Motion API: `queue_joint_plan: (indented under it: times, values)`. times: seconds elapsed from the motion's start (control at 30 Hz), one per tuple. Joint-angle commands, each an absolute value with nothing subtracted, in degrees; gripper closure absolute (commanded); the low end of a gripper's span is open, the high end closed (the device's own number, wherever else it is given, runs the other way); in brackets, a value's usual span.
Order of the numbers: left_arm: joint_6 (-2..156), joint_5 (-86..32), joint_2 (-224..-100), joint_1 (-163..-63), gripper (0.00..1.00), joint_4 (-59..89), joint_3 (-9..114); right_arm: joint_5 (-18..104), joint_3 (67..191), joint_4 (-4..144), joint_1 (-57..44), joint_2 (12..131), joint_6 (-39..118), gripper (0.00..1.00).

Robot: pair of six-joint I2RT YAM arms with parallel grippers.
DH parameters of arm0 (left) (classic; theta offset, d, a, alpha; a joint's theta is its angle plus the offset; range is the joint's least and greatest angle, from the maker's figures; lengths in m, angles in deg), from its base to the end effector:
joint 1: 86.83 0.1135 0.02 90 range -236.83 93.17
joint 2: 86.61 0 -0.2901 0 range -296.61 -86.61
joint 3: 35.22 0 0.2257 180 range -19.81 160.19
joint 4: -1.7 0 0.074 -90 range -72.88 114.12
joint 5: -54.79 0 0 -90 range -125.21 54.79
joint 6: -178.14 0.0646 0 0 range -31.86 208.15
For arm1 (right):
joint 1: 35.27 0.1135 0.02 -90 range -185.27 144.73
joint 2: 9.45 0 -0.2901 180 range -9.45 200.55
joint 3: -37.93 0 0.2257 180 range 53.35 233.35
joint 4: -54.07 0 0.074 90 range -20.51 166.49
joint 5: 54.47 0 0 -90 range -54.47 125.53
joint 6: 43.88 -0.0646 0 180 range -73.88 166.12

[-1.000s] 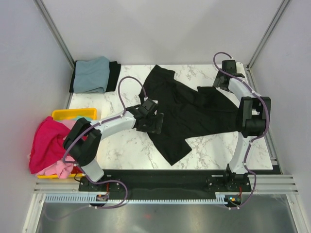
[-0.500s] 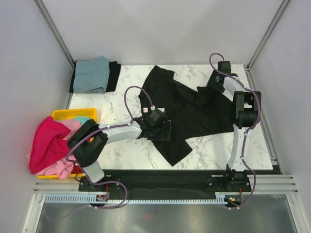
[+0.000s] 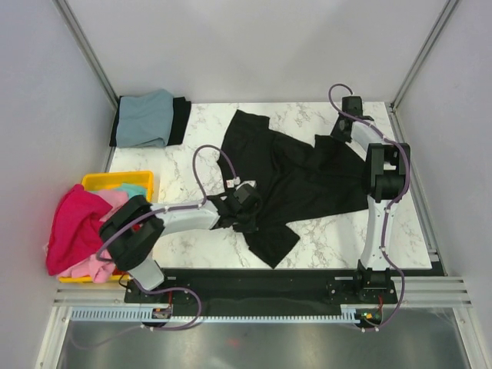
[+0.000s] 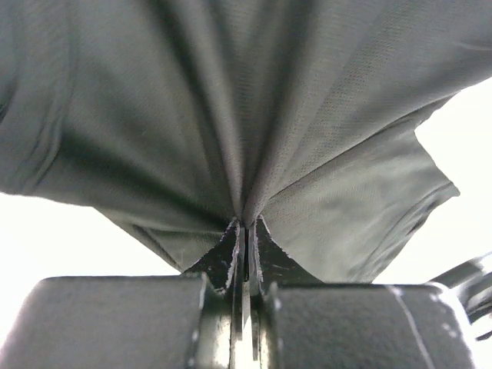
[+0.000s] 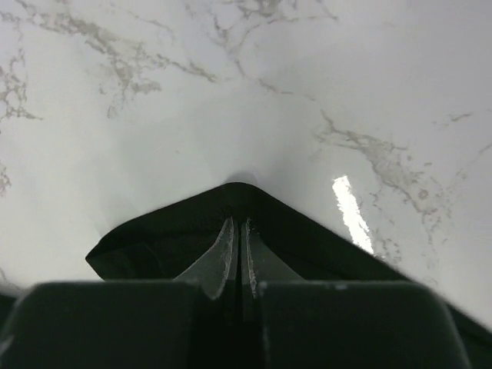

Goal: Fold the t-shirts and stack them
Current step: Flatten the tshirt out

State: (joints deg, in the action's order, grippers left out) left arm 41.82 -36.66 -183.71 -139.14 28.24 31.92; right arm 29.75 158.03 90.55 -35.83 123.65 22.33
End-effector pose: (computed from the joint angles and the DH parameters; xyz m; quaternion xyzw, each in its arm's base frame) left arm 0.2018 -0.2585 0.1731 0.0464 0.9564 -0.2106 0.1970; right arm 0.5279 -0.0117 0.1694 0.2147 0.9122 0.0233 0.3483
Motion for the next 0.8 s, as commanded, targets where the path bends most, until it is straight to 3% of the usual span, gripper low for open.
queue_joint_plan:
  times: [0.0,0.23,0.43,0.47,0.5,0.53,0.57,0.67,0.77]
  values:
    - [41.0,-41.8,-173.3,-139.5,0.98,41.6,26.4,23.3,161.4,92.0,-37.5,123.6,22.0,1.0]
    - [37.1,-43.3,-156.0,-137.5,0.98,53.6,21.6,14.0,165.4,94.7,-41.4,124.4,17.3,1.0]
    - [36.8,-41.5,-154.5,-136.9,0.97,55.9,20.4,16.0,164.9,95.7,-42.8,126.2,16.6,0.99]
    - [37.9,-40.1,-155.6,-136.9,0.9,55.7,20.8,17.4,164.8,95.8,-42.8,126.8,16.8,0.52]
    - [38.8,-39.3,-156.6,-136.9,0.82,55.4,21.8,20.8,164.8,95.8,-42.8,127.0,17.4,0.27]
    - [39.5,-38.6,-157.6,-136.9,0.77,55.4,22.5,22.7,164.9,95.8,-42.8,127.3,17.7,0.14]
    - [40.5,-37.9,-159.3,-136.9,0.63,55.4,23.1,23.7,164.9,95.8,-42.7,127.3,18.1,0.02]
    - [41.6,-37.5,-159.0,-136.9,0.28,55.3,25.2,21.7,162.4,95.6,-42.0,122.6,20.3,0.02]
    - [42.7,-37.6,-155.1,-137.1,0.01,55.9,27.1,16.3,157.9,94.8,-41.8,114.2,20.9,0.02]
